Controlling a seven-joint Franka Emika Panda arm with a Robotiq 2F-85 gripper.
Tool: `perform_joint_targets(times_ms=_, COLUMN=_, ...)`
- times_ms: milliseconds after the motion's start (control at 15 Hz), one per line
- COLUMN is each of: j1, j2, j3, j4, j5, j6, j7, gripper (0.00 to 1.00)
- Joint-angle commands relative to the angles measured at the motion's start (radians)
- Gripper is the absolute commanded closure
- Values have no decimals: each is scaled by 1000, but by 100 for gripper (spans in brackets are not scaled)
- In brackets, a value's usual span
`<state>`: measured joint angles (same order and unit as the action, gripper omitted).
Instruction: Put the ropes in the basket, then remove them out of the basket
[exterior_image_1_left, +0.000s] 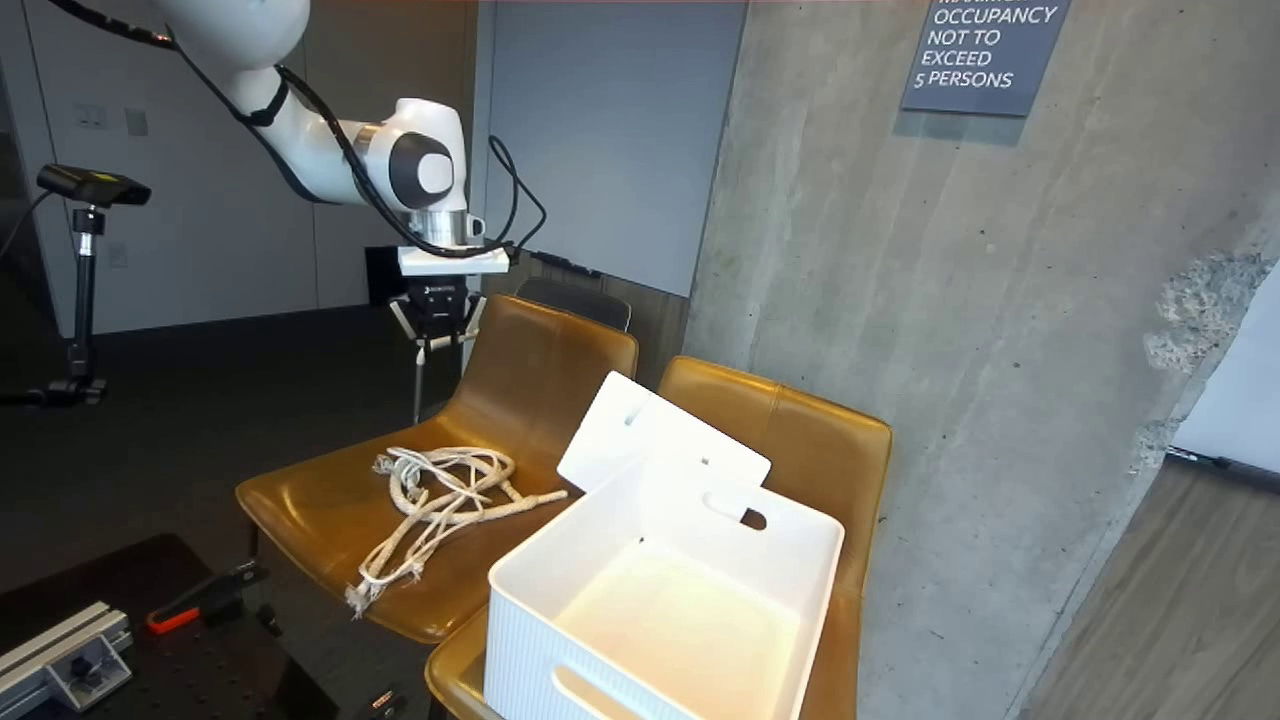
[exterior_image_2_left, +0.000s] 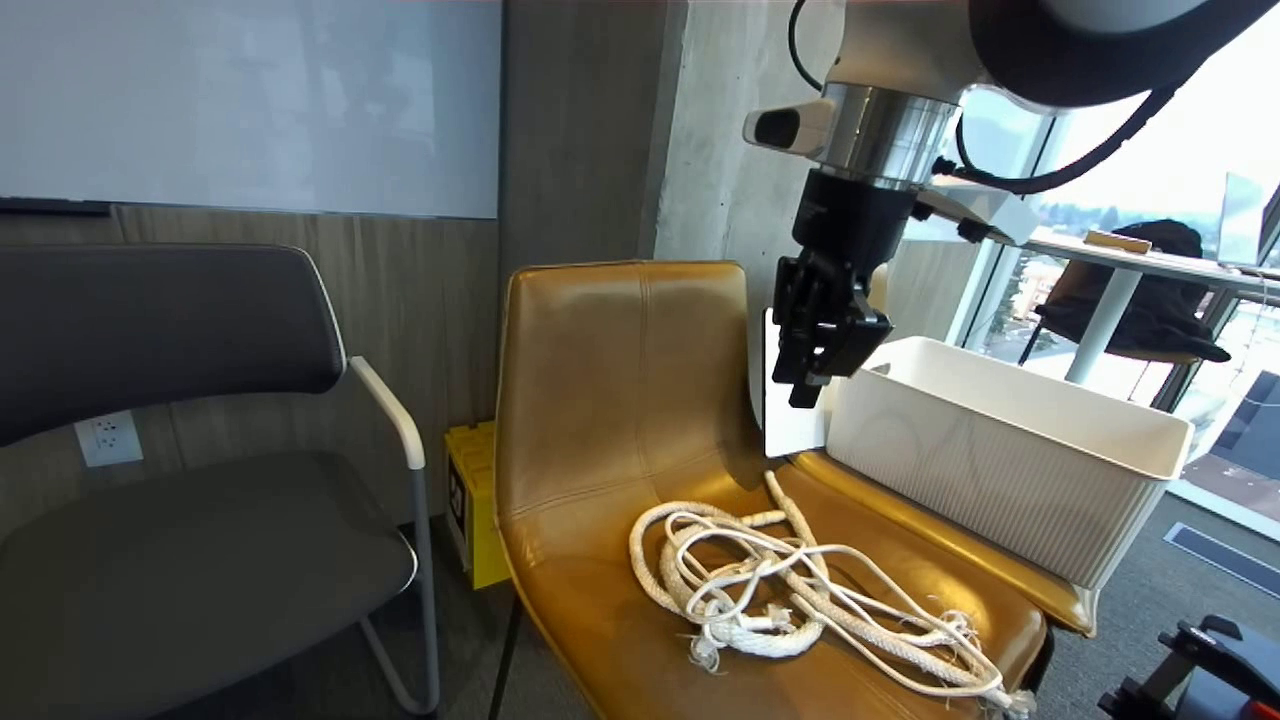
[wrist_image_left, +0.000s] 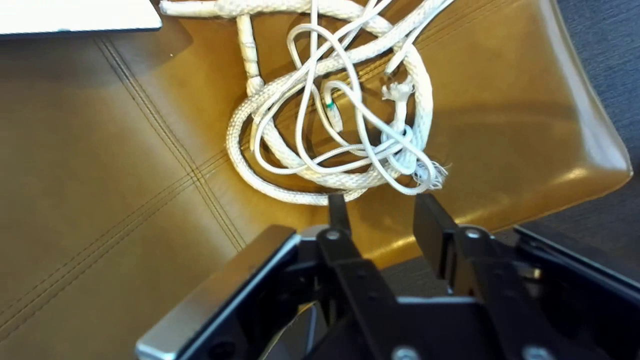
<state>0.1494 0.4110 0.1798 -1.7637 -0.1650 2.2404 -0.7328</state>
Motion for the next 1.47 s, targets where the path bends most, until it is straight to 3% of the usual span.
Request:
perform_joint_targets(times_ms=0, j1=-32, j2=-1, j3=3, j4=18, j5=13, j6=-14, j7=-21, gripper=27)
perform_joint_targets(times_ms=267, j1=-72, j2=-17, j3=13, j4=43, j5=73, j6=-96, j7=-64, gripper=2)
perform_joint_targets(times_ms=333, j1=-51, j2=2, j3=1, j4=27, j5=40, j6=-43, j7=-30, gripper=16)
perform_joint_targets(times_ms=467, j1=-61, j2=1, j3=0, j4=41, j5=54, j6=-68, j7=-45, gripper=3)
perform_joint_targets(times_ms=533, j1=-62, j2=0, j3=0, j4=44, j5=56, j6=-71, j7=-47, gripper=1)
perform_joint_targets(times_ms=1400, j1=-61, j2=0, j3=3, j4=44, j5=57, j6=-71, j7=-47, gripper=1)
